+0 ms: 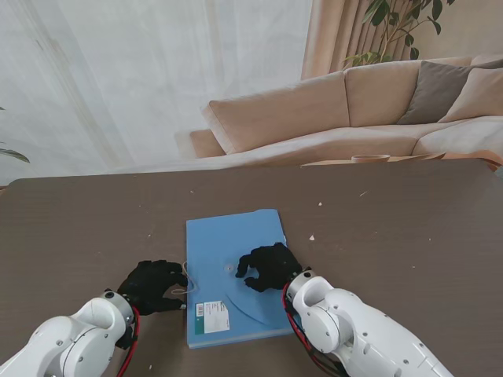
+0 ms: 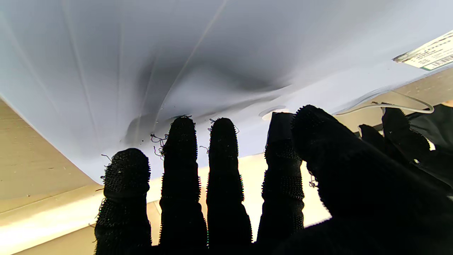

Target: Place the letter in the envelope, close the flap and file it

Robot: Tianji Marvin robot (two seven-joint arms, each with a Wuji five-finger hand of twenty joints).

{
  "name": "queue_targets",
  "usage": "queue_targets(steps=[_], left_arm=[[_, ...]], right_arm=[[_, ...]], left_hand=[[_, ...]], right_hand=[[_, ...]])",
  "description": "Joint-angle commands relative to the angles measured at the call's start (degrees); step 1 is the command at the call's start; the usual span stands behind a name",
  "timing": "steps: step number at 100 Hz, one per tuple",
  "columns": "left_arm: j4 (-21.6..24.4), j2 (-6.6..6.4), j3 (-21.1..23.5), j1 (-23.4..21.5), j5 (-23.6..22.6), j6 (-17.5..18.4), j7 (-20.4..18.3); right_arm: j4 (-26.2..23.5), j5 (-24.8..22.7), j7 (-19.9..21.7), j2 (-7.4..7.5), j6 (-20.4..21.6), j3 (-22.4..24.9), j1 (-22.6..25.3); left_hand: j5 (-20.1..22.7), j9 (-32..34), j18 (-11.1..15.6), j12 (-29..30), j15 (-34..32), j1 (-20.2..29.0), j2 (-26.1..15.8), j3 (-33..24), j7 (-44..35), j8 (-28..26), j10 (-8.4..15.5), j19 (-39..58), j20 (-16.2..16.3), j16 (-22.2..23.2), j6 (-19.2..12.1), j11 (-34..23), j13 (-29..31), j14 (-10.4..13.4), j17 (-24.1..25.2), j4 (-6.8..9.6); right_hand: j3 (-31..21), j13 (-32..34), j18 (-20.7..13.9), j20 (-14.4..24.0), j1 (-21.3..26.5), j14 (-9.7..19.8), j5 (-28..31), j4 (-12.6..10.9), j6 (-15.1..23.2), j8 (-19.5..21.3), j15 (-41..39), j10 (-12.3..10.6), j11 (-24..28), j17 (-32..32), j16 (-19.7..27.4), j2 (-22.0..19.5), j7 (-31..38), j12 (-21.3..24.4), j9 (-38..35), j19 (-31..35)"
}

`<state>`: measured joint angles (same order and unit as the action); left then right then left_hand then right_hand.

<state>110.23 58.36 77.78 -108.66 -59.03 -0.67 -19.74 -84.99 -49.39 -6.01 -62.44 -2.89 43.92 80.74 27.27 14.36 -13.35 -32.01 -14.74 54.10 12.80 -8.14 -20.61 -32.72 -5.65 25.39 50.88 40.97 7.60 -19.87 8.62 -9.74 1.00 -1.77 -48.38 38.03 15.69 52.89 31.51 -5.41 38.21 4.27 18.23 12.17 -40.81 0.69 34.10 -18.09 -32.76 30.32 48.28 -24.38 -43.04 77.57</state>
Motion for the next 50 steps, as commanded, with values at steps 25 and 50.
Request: queue_targets(steps=[25, 50], left_arm=[[-2.1, 0.68, -5.0, 2.1, 0.0, -4.2, 2.5], [-2.3, 0.9, -5.7, 2.4, 2.5, -5.8, 3.5]], right_arm=[[0.4, -0.1, 1.1, 0.12, 0.0, 0.4, 1.5], [-1.5, -1.7, 0.0, 0.17, -1.4, 2.2, 3.6]], left_hand=[[0.1, 1.1, 0.2, -2.0, -2.6, 11.2, 2.2, -1.2, -26.3, -25.7, -0.2, 1.7, 2.3, 2.6, 2.2, -4.1, 0.2, 0.0, -0.7, 0.1], [12.8, 4.0, 0.4, -1.9, -4.5, 15.8, -2.9, 2.0, -21.7, -14.5, -1.1, 3.8, 1.5, 2.2, 3.7, -5.0, -0.6, -0.1, 0.4, 0.15]], right_hand=[[-0.9, 1.3, -0.7, -0.4, 0.7, -2.8, -0.1, -0.3, -0.5, -0.7, 3.6, -0.8, -0.2, 0.4, 2.6, 0.4, 0.6, 0.1, -0.9, -0.2], [-2.5, 1.1, -1.3, -0.3, -1.0, -2.7, 3.8, -1.0, -9.6, -4.0, 4.5, 1.6, -5.4, -0.4, 3.3, -0.9, -4.8, 5.8, -8.9, 1.1]])
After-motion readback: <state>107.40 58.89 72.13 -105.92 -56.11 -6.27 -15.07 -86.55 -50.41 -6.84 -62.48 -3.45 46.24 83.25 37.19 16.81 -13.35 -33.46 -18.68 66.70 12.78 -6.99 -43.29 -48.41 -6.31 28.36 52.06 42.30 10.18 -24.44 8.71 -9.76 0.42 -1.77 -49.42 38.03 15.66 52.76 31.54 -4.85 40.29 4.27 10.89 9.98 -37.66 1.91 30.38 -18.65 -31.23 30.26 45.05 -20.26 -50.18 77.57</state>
